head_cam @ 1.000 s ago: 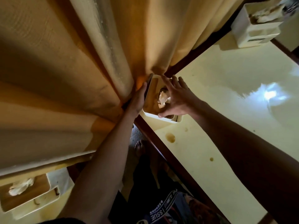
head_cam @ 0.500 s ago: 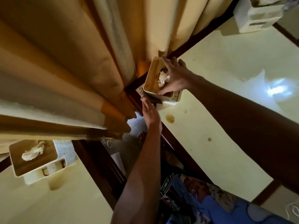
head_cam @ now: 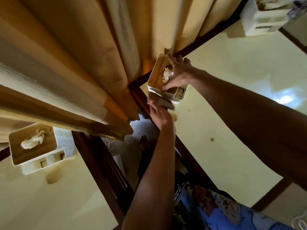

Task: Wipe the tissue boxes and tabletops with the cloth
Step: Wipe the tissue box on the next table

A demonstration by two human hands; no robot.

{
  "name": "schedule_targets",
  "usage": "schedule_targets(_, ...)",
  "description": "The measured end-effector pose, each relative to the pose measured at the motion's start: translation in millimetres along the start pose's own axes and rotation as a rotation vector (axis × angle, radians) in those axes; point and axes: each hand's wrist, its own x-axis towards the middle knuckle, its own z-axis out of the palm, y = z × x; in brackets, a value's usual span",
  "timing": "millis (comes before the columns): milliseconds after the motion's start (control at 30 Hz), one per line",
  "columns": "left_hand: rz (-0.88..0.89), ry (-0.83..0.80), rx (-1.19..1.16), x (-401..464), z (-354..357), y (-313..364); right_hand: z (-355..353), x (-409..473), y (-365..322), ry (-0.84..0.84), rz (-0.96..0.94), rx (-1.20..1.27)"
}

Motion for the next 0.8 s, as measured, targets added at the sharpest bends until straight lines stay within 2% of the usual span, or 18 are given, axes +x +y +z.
schedule_targets(100, 0.227, 0.01, 0.19, 20.0, -13.3, 43.4, 10.3, 18.4, 12.1, 0.045, -0.019, 0.016)
schedule_targets(233, 0.349, -0.029, 0.316, 31.0, -15.8, 79.3, 11.7, -0.3, 14.1, 0.149, -0.047, 0.134)
schedule_targets(367, 0.576, -0.061, 0.554, 35.5, -5.5, 91.5, 17.6, -8.9, 16.7, 0.262, -0.121, 0.144)
schedule_targets(433, 0.73, -0.159, 0.666, 33.5, -0.1, 92.5, 6.6, -23.9, 11.8, 0.293, -0.082, 0.201)
schedule_targets(533, 0.896, -0.503, 0.97, 46.2, -9.1, 69.1, -0.5, -29.3, 13.3, 0.319, -0.048, 0.165)
schedule_targets(567, 0.978, -0.56, 1.075, 54.0, -17.4, 58.2, -1.6, -28.5, 13.6, 0.314, -0.044, 0.146)
schedule_targets(633, 1.174, -0.537, 1.167, 64.0, -30.9, 37.0, -2.6, -26.4, 11.2, 0.312, -0.032, 0.15)
schedule_targets(700, 1.264, -0.527, 1.172, 57.2, -30.0, 27.4, -3.9, -25.5, 8.3, 0.316, -0.014, 0.157)
schedule_targets(800, 1.326, -0.626, 1.231, 31.9, -7.6, 21.0, -5.0, -25.8, 5.8, 0.33, -0.021, 0.137)
